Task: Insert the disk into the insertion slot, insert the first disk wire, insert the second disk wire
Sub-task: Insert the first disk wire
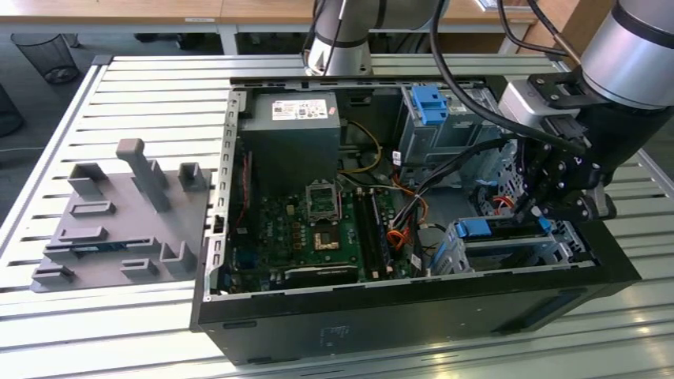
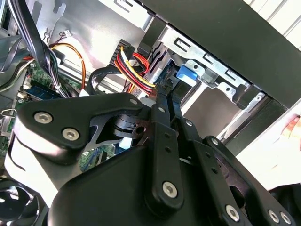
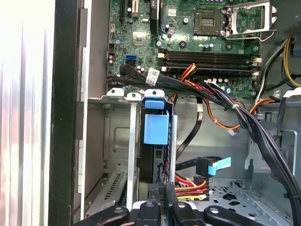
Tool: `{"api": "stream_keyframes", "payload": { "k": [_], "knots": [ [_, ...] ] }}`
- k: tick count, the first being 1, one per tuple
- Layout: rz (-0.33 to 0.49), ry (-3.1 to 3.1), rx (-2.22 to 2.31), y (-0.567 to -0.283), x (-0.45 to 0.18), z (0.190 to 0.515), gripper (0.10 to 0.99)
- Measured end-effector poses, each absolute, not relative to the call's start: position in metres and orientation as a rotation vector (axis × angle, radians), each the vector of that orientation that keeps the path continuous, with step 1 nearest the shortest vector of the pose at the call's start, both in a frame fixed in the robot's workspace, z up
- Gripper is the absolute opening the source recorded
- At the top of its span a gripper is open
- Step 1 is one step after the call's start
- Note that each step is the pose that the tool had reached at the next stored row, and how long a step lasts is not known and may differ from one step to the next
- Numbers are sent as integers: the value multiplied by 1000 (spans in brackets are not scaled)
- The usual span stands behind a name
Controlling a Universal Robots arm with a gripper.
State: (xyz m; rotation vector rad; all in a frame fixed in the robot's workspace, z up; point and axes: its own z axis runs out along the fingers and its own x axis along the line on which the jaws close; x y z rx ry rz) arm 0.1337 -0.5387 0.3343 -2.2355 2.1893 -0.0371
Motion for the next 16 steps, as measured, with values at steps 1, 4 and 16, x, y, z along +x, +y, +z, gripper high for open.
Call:
{"api": "stream_keyframes", "payload": {
  "k": [1, 4, 16],
  "knots": [
    [-37, 2193, -2232, -539, 134, 334, 165],
    [-37, 2196, -2229, -538, 134, 334, 165],
    [-37, 2197, -2228, -538, 134, 331, 165]
  ]
}}
